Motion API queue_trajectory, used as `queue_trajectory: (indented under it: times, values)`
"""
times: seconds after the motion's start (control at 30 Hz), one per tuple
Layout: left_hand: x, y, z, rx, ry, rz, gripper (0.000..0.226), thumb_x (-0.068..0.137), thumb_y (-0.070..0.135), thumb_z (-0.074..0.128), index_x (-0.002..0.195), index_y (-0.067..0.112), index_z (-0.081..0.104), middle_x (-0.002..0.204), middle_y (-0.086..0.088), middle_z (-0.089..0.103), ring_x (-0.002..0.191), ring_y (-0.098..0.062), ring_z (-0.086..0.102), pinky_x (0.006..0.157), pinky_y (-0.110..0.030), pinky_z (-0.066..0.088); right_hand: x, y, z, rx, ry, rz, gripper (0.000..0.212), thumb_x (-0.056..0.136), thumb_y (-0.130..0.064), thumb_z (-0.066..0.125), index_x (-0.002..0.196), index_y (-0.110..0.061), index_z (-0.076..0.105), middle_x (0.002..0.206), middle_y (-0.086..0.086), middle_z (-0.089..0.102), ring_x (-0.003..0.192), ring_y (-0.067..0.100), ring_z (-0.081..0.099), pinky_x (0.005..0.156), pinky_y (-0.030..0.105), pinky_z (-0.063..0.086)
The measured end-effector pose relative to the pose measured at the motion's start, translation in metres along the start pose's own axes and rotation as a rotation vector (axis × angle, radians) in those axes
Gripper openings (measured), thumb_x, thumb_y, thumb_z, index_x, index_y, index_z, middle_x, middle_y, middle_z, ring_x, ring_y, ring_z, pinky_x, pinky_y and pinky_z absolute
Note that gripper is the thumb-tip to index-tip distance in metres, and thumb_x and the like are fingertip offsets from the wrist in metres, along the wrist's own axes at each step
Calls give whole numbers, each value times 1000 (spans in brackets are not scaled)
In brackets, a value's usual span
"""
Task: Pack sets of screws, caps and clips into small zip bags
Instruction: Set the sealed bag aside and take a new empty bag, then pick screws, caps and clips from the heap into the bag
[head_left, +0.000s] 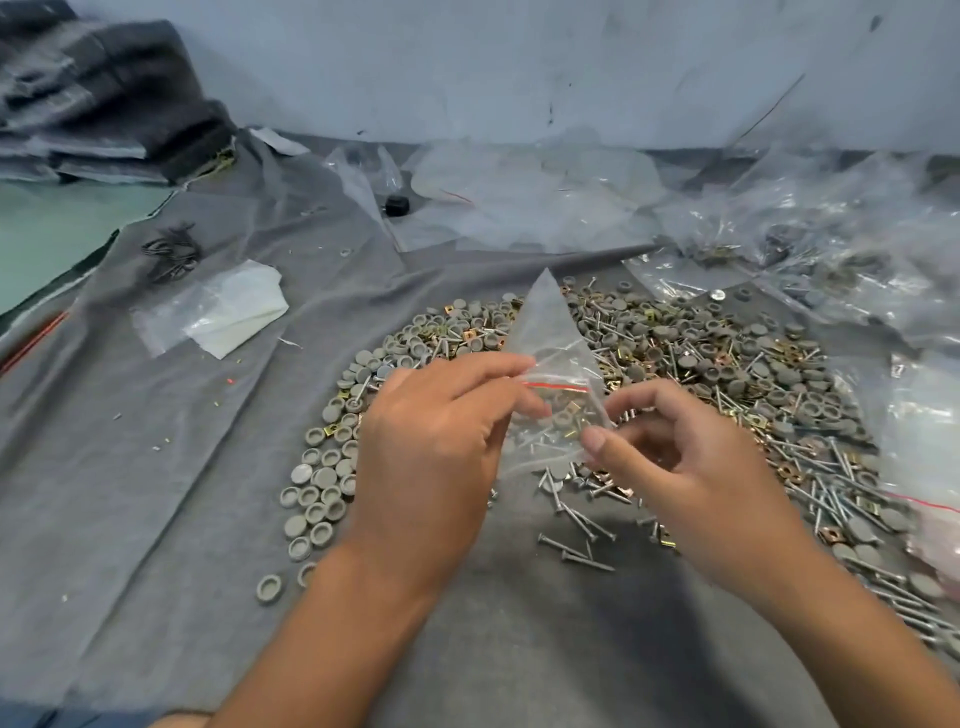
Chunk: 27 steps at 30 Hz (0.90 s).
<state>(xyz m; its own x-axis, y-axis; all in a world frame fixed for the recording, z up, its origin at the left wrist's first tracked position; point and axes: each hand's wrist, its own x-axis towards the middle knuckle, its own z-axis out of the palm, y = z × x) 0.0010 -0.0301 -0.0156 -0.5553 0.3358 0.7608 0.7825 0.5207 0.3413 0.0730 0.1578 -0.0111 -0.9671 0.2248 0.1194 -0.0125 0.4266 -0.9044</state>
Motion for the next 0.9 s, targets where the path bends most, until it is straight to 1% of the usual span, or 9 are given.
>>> queue_trajectory:
  times: [0.07,0.13,0.27,0.33,0.47,0.6,0.7,0.83,0.9]
  values:
    - [0,-1,2,37,-20,1,18,87,9,68,96,18,81,112,0,74,99,-23,70,79,-47,54,2,4,-9,-109,-64,41,32,74,-61,69,92,-35,65,79,-17,73,58,1,61,51,16,44]
    - [2,-2,2,60,-29,-11,26,89,14,59,102,16,81,114,-3,72,98,-27,68,81,-48,53,2,13,-14,-366,-145,62,28,76,-62,71,90,-38,64,85,-27,68,68,-1,62,58,16,46]
    - [4,-4,3,110,-126,2,28,91,6,60,112,12,78,119,-5,70,102,-29,64,87,-48,51,-7,26,-5,-749,-284,5,28,80,-61,71,94,-40,58,84,-26,59,78,-7,53,68,22,47]
    - [2,-1,7,86,-218,-7,27,93,6,64,117,10,76,120,-3,70,103,-27,63,88,-48,52,-10,26,-1,-773,-279,-26,22,83,-57,70,91,-43,55,80,-26,55,77,-7,50,64,20,43]
    - [-2,5,9,40,-396,-76,35,90,28,67,123,16,72,121,3,67,105,-15,61,93,-41,54,-11,18,1,-833,-278,-57,9,87,-45,61,94,-42,57,82,-24,52,83,0,51,67,24,46]
    - [-1,4,7,-6,-489,-180,48,89,44,69,134,27,64,127,17,57,97,1,50,95,-31,52,-13,15,1,-948,-249,-67,16,88,-42,51,102,-38,56,96,-16,58,96,9,55,68,28,43]
    - [-1,3,6,-21,-512,-206,54,88,49,70,137,31,59,128,21,52,108,3,51,99,-25,49,-13,17,4,-996,-251,-74,18,88,-42,48,103,-34,55,100,-12,57,100,14,55,71,30,41]
    - [-2,4,8,-10,-531,-217,62,85,54,69,141,33,53,128,26,45,110,9,43,96,-12,39,-12,18,1,-947,-234,-97,14,85,-42,49,96,-34,53,93,-13,55,86,10,54,65,28,38]
    - [-3,4,9,-7,-542,-225,64,84,54,70,142,34,51,127,27,44,109,9,43,91,-7,35,-10,17,-6,-797,-210,-92,7,83,-39,56,88,-34,55,84,-16,55,75,4,53,62,23,41]
